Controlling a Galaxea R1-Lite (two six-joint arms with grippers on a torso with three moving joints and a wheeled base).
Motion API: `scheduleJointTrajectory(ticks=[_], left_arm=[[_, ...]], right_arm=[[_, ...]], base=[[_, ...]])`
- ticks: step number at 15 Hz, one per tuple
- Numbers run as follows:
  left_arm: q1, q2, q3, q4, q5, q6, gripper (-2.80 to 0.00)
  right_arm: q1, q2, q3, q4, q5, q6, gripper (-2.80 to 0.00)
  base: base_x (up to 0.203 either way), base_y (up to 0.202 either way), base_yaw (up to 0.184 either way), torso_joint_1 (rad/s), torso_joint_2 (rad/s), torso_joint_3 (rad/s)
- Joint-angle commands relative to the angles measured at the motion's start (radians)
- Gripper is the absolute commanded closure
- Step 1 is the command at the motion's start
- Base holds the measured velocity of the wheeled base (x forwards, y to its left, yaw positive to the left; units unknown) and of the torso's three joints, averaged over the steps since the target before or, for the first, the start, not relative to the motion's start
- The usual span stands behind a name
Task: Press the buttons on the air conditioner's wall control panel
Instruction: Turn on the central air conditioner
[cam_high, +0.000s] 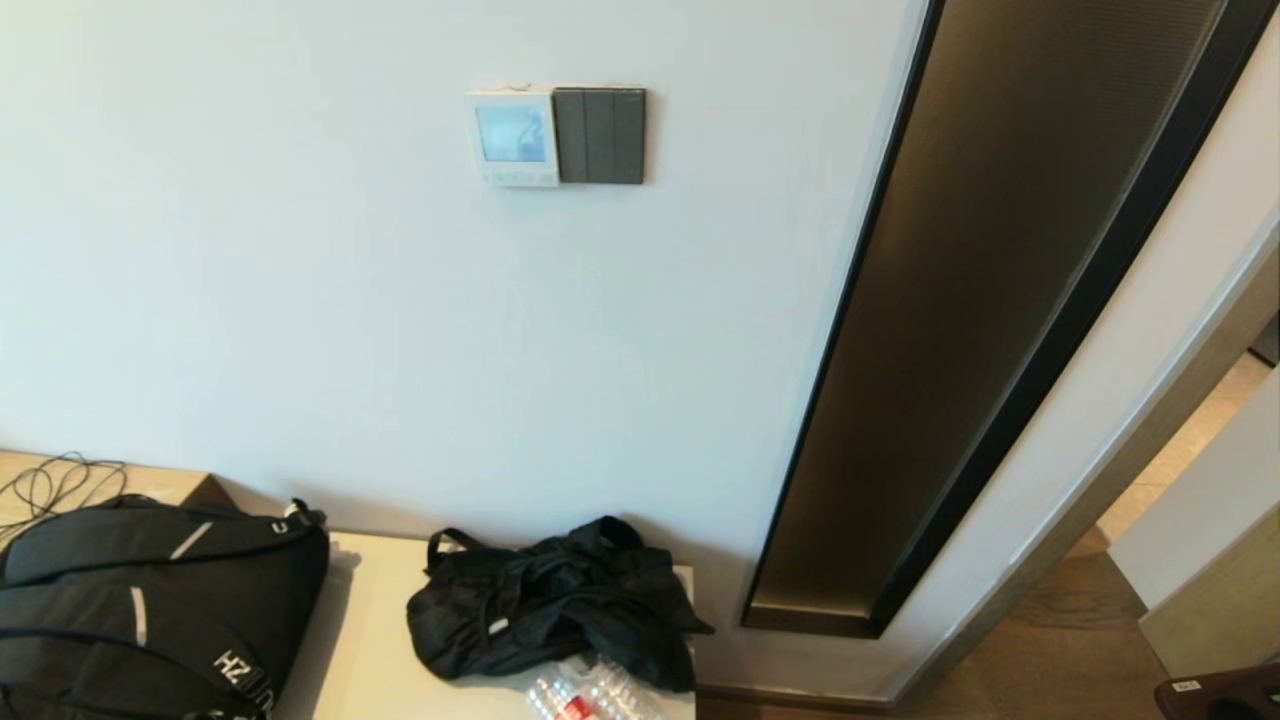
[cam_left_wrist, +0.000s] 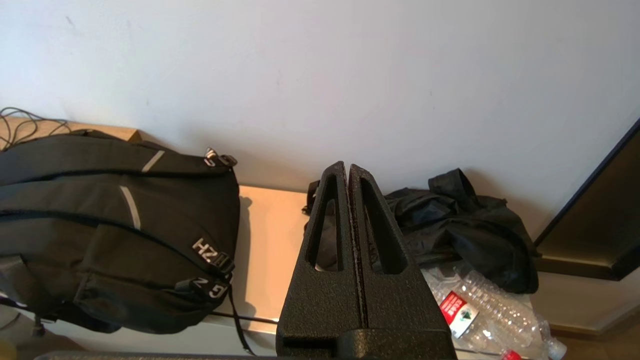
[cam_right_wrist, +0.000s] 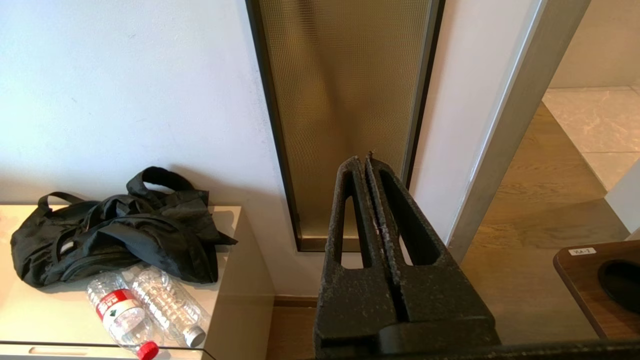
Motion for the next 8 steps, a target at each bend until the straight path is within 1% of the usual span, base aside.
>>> scheduleJointTrajectory(ticks=[1, 8], left_arm=[[0.0, 0.002, 0.0, 0.0, 0.001, -0.001, 0.0], [0.0, 0.0, -0.006, 0.01, -0.004, 0.008, 0.0]], right_arm=[[0.001, 0.002, 0.0, 0.0, 0.0, -0.001, 0.0], [0.001, 0.002, 0.0, 0.0, 0.0, -0.001, 0.0]], base=[[0.0, 0.0, 0.0, 0.0, 0.0, 0.0], [0.0, 0.0, 0.0, 0.0, 0.0, 0.0]])
